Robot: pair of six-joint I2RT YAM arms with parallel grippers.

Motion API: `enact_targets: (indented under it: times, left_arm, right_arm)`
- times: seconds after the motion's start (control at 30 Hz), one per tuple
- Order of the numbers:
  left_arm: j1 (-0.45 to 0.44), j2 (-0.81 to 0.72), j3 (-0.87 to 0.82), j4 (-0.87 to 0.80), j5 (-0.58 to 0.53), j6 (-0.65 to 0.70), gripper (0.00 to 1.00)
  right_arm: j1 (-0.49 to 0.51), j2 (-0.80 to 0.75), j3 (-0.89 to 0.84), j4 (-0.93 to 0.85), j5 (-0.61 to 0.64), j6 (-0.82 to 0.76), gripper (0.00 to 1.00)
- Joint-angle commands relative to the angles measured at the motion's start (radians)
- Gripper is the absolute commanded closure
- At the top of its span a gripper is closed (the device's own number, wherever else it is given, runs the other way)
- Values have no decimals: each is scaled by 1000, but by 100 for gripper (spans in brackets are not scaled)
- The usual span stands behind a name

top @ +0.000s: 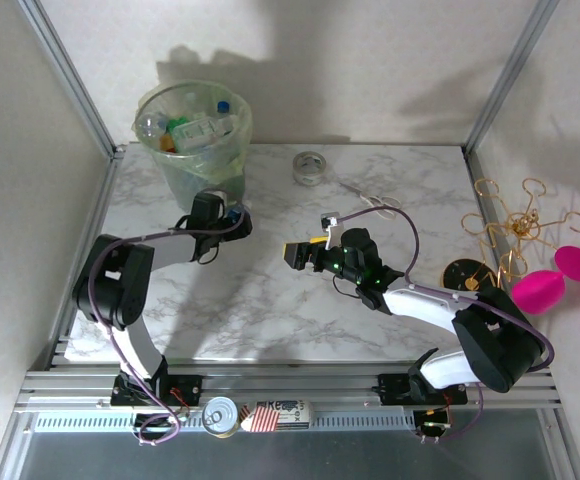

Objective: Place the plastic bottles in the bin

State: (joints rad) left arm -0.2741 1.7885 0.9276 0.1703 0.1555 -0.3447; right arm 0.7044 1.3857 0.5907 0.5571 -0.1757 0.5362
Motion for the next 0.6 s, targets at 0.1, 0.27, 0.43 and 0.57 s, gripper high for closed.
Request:
enact_targets:
  times: [0.1, 0.27, 0.43, 0.57]
  left_arm:
    - [-57, 60, 75, -130, -79, 62, 16]
    - [-71, 80, 96, -151, -94, 62, 25]
    - [-82, 78, 108, -155, -111, 64, 41]
    - [-101, 48, 109, -149, -120, 65, 49]
  right_arm:
    - [-5, -25, -7, 12, 25, -4, 1]
    - [-5, -33, -9, 9, 26, -7, 1]
    - [-5, -47, -13, 3, 33, -10, 1]
    - [-6, -63, -20, -2, 43, -12, 1]
